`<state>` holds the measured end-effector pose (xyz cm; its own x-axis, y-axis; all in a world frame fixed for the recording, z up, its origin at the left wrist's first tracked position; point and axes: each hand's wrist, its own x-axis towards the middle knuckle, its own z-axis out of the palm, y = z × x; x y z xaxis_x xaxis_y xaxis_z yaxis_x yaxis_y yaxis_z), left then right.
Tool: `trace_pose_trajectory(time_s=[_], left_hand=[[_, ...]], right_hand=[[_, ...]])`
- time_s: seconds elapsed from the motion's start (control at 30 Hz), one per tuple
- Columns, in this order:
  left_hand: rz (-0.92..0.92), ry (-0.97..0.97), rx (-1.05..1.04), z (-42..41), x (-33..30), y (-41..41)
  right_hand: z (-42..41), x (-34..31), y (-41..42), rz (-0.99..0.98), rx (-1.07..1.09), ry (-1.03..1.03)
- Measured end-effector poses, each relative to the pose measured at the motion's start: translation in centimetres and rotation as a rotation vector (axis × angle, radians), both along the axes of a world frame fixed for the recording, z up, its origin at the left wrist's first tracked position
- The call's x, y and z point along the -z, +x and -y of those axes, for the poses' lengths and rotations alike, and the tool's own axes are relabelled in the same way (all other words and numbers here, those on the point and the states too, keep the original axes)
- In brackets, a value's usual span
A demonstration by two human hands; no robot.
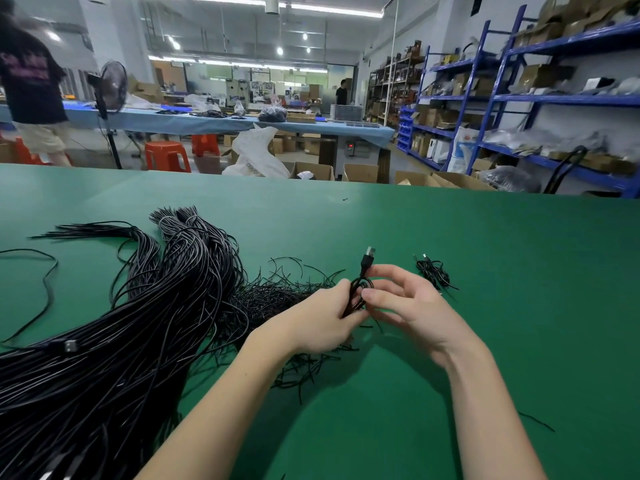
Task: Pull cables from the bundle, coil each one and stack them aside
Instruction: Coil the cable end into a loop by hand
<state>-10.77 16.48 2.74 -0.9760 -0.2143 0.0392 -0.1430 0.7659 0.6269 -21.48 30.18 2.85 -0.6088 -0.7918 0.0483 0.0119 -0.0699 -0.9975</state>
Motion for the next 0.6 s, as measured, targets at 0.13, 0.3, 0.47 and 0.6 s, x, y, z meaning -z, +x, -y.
trace_pose_trajectory(time_s=[0.13,0.3,0.47,0.6], left_hand=[[0.017,-0.100,0.002,-0.1,0.6,-0.4],[0.026,-0.128,-0.009,-0.2,0.6,-0.4],[0.022,0.030,0.004,0.7,0.1,-0.1],[0.104,0.611,0.166,1.4,-0.5,1.0]], right_hand=[[0.2,-0.7,0.2,-0.216,0.053,0.168],[0.8,-0.5,0.2,-0.320,0.146,0.159],[0.9,0.1,-0.1,-0.324,0.142,0.130],[0.7,0.3,-0.2,-0.352,0.050,0.083]])
